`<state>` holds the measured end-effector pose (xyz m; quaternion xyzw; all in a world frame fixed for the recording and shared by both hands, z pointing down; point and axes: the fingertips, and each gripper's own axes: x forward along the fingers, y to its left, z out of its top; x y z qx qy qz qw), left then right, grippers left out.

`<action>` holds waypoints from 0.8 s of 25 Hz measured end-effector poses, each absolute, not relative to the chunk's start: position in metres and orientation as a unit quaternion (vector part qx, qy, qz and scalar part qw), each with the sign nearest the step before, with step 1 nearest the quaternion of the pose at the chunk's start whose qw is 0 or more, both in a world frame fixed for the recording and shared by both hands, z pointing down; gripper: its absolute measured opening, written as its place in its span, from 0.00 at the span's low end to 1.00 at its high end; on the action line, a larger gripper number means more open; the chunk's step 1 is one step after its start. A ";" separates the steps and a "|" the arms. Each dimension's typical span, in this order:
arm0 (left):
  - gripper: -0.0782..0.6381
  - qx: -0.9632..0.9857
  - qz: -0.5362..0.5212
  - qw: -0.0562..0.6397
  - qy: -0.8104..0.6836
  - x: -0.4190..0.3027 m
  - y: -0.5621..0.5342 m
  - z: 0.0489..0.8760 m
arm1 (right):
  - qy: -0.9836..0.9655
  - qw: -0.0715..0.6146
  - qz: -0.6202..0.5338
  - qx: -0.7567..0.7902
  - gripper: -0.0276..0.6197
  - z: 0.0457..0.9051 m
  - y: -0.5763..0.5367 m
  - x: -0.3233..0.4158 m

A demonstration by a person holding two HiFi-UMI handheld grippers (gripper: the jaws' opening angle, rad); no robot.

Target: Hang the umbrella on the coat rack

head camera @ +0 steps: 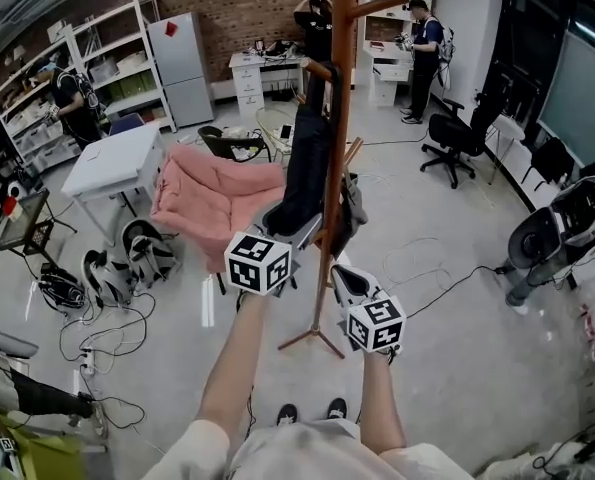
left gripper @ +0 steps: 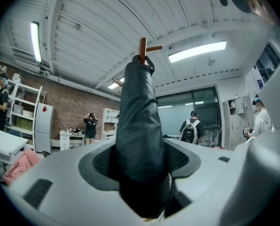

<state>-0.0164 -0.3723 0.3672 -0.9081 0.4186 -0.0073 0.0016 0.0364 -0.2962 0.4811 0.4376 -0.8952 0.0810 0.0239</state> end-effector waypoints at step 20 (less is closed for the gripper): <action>0.50 -0.912 0.011 -0.013 0.409 0.001 -0.382 0.374 | -0.885 0.015 0.104 0.453 0.05 0.492 -0.290 0.058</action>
